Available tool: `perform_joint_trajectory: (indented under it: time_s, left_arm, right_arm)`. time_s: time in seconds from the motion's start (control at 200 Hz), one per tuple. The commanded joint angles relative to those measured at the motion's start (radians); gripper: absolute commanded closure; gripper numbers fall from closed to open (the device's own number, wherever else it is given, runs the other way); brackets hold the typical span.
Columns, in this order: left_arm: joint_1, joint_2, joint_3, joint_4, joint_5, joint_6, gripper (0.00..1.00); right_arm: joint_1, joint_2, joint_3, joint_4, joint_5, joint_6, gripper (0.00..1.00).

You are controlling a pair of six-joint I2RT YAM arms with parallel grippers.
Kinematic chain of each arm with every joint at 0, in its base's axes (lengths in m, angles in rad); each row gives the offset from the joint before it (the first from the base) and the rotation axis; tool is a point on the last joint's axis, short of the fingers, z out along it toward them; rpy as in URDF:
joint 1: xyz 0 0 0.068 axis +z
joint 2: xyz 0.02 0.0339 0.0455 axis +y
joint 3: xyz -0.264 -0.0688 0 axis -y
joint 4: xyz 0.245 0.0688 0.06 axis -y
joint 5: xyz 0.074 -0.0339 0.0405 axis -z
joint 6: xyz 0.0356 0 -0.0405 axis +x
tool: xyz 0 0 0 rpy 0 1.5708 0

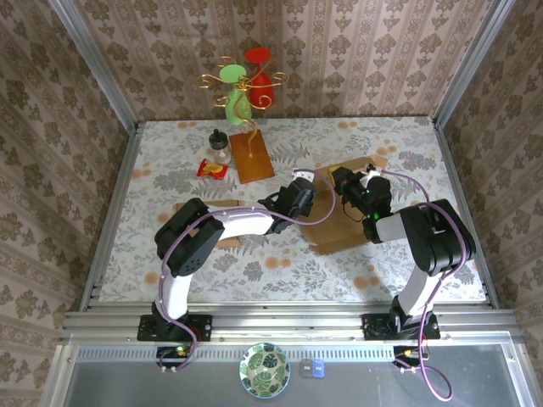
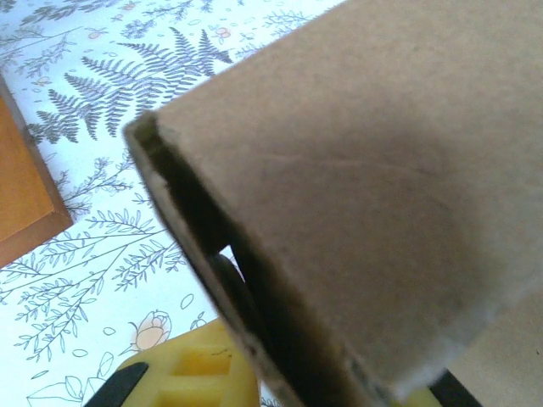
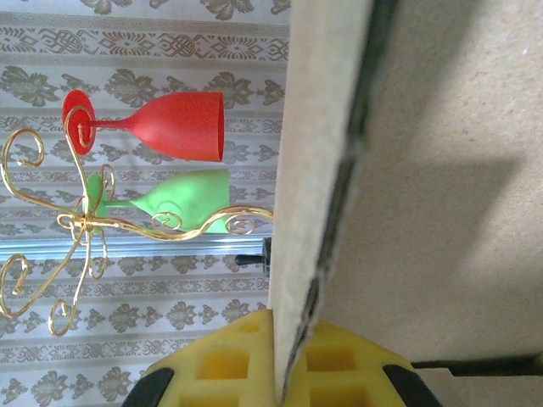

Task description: Fold the paper box

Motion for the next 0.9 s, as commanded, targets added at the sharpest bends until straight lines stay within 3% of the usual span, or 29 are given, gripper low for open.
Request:
perform_joint_trajectory:
  time_s: [0.0,0.195,0.26,0.35,0.41,0.5,0.56,0.67,0.765,0.895]
  left_arm:
    - [0.002,0.052,0.027,-0.024,-0.013,-0.046,0.85]
    - [-0.001,0.065,0.049,-0.045,-0.041,-0.090,0.93]
    - [-0.005,0.071,0.074,-0.090,-0.084,-0.116,1.00]
    - [-0.007,0.083,0.120,-0.180,-0.137,-0.171,1.00]
    - [-0.009,0.086,0.131,-0.200,-0.151,-0.185,1.00]
    - [-0.009,0.076,0.122,-0.194,-0.159,-0.176,1.00]
    - [-0.010,0.066,0.111,-0.189,-0.165,-0.160,1.00]
    - [-0.008,0.033,0.077,-0.164,-0.172,-0.110,1.00]
    - [-0.001,-0.001,0.051,-0.152,-0.165,-0.071,1.00]
    - [0.019,-0.058,0.020,-0.151,-0.117,-0.009,1.00]
  right_arm:
    - [0.053,0.030,-0.037,-0.149,-0.112,-0.005,1.00]
    - [0.059,0.013,-0.036,-0.174,-0.103,0.003,1.00]
    - [0.062,0.006,-0.033,-0.188,-0.096,0.005,1.00]
    - [0.064,-0.001,-0.027,-0.211,-0.094,0.011,1.00]
    - [0.064,-0.011,-0.019,-0.241,-0.093,0.013,0.92]
    - [0.061,-0.052,-0.003,-0.312,-0.093,0.001,0.70]
    - [0.057,-0.100,0.022,-0.423,-0.096,-0.023,0.56]
    - [0.041,-0.227,0.077,-0.661,-0.082,-0.108,0.39]
    - [0.017,-0.343,0.139,-0.864,-0.060,-0.178,0.28]
    - [-0.043,-0.474,0.213,-1.093,-0.048,-0.250,0.23]
